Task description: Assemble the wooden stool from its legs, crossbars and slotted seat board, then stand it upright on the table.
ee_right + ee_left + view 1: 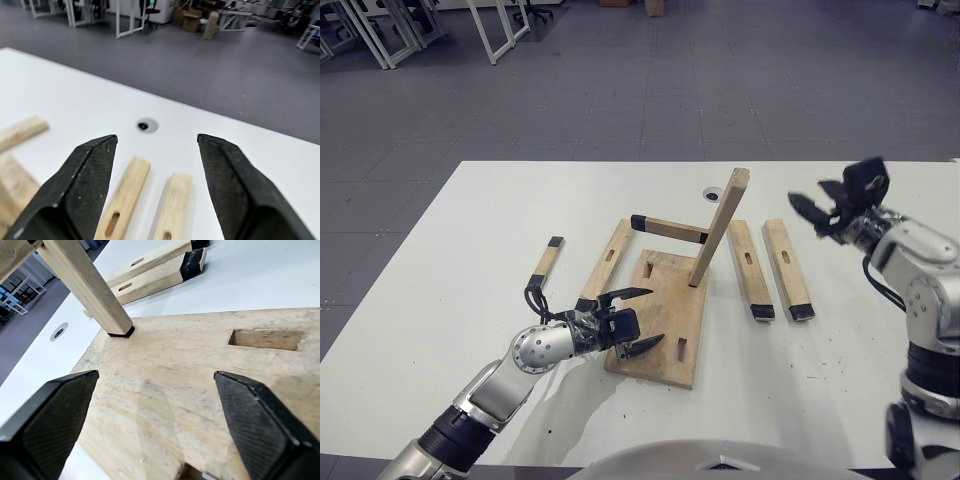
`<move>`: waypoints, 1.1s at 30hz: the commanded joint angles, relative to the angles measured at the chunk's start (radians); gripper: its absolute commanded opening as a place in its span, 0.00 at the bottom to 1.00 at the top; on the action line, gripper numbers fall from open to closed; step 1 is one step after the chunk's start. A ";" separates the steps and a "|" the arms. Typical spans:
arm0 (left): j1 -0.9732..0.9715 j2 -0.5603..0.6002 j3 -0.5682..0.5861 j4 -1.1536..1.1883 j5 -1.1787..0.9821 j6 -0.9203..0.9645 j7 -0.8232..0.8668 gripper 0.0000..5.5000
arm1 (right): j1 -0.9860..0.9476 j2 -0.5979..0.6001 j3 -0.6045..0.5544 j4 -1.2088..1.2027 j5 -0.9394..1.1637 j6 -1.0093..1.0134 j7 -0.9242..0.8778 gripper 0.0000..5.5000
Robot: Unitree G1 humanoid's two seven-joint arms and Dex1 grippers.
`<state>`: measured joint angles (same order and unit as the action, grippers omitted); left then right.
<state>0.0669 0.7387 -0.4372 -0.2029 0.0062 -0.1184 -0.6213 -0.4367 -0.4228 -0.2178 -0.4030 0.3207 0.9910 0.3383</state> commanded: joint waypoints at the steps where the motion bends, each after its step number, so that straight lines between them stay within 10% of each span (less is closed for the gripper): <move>1: 0.138 0.055 -0.116 0.192 0.218 0.159 -0.010 0.78 | -0.305 0.276 -0.080 -0.010 0.135 0.220 -0.165 0.53; 16: 0.136 0.058 -0.139 0.156 0.209 0.184 -0.016 0.78 | -0.571 0.388 -0.174 0.010 0.242 0.075 -0.284 0.53; 23: 0.129 0.059 -0.133 0.168 0.212 0.171 -0.012 0.78 | -0.058 0.426 0.078 0.057 0.192 0.242 -0.291 0.53; 33: 0.146 0.003 -0.128 0.166 0.160 0.209 0.035 0.78 | -0.367 0.431 -0.229 -0.085 0.370 0.025 -0.416 0.53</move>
<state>0.0744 0.7327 -0.4632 -0.2090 0.0177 -0.1254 -0.5571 -0.6857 0.0556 -0.3751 -0.4385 0.6384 1.0504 -0.0413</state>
